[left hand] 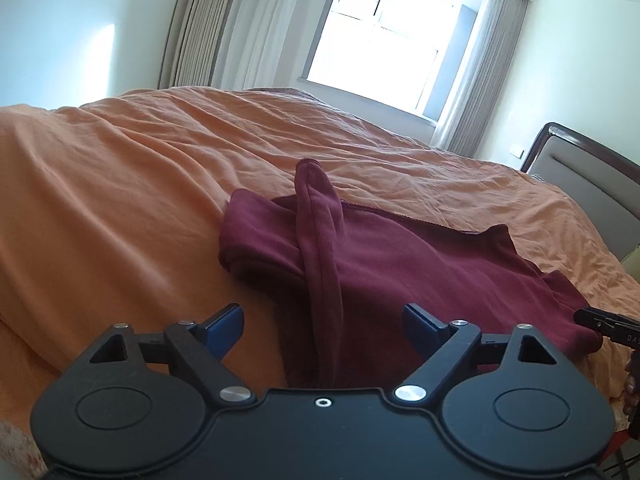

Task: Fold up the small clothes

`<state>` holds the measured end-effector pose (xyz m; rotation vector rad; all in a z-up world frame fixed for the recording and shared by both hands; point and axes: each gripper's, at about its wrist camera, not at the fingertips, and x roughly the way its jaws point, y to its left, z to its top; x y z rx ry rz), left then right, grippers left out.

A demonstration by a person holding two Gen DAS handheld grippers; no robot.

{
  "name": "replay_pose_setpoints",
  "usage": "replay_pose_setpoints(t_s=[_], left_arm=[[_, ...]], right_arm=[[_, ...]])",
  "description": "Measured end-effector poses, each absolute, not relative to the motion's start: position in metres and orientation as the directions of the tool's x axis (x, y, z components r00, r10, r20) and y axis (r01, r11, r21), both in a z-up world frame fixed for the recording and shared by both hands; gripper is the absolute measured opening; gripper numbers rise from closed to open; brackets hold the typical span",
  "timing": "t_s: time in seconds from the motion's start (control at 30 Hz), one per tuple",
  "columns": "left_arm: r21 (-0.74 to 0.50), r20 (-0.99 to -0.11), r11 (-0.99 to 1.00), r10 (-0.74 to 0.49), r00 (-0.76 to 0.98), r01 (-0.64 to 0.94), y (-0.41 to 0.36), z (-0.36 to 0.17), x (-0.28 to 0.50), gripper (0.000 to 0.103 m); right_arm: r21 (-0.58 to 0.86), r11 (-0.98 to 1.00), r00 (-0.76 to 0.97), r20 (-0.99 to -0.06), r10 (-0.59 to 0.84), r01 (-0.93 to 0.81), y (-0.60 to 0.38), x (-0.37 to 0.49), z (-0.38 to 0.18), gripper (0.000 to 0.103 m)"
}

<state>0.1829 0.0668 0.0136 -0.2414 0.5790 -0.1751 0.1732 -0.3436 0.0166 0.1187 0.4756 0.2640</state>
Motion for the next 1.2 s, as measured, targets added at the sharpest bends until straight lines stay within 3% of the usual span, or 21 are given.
replay_pose_setpoints(t_s=[0.03, 0.07, 0.1, 0.17, 0.27, 0.47, 0.67, 0.97, 1.1, 1.2], left_arm=[[-0.279, -0.520, 0.955, -0.235, 0.821, 0.097, 0.067, 0.012, 0.182, 0.079], [-0.285, -0.523, 0.954, -0.239, 0.818, 0.097, 0.068, 0.011, 0.182, 0.069], [-0.295, -0.528, 0.951, -0.246, 0.813, 0.096, 0.069, 0.010, 0.184, 0.053], [-0.320, -0.546, 0.943, -0.261, 0.796, 0.089, 0.070, 0.008, 0.189, 0.032], [-0.308, -0.570, 0.948, -0.251, 0.783, 0.079, 0.069, 0.008, 0.194, 0.007], [-0.288, -0.531, 0.954, -0.227, 0.816, 0.078, 0.067, 0.024, 0.191, 0.004], [-0.310, -0.589, 0.950, -0.226, 0.776, 0.041, 0.075, 0.008, 0.196, 0.004], [-0.316, -0.590, 0.947, -0.237, 0.772, 0.049, 0.077, 0.007, 0.197, 0.005], [-0.325, -0.591, 0.945, -0.239, 0.771, 0.044, 0.078, 0.005, 0.196, 0.013], [-0.319, -0.594, 0.947, -0.224, 0.772, 0.030, 0.079, 0.006, 0.194, 0.022]], right_arm=[[0.195, 0.960, 0.855, -0.442, 0.270, -0.203, -0.345, 0.173, 0.014, 0.064], [0.219, 0.958, 0.854, -0.447, 0.267, -0.185, -0.347, 0.174, 0.013, 0.054], [0.250, 0.954, 0.852, -0.453, 0.264, -0.163, -0.351, 0.176, 0.012, 0.049], [0.296, 0.946, 0.852, -0.456, 0.259, -0.129, -0.357, 0.179, 0.011, 0.023], [0.306, 0.946, 0.851, -0.464, 0.247, -0.108, -0.360, 0.179, 0.009, 0.009], [0.316, 0.946, 0.885, -0.415, 0.210, -0.076, -0.362, 0.156, 0.016, 0.006], [0.334, 0.941, 0.868, -0.450, 0.210, -0.054, -0.366, 0.154, 0.003, 0.006], [0.337, 0.940, 0.869, -0.450, 0.208, -0.050, -0.365, 0.154, 0.002, 0.006], [0.303, 0.951, 0.867, -0.459, 0.197, -0.056, -0.361, 0.153, 0.004, 0.011], [0.236, 0.970, 0.873, -0.459, 0.163, -0.057, -0.352, 0.151, 0.009, 0.022]])
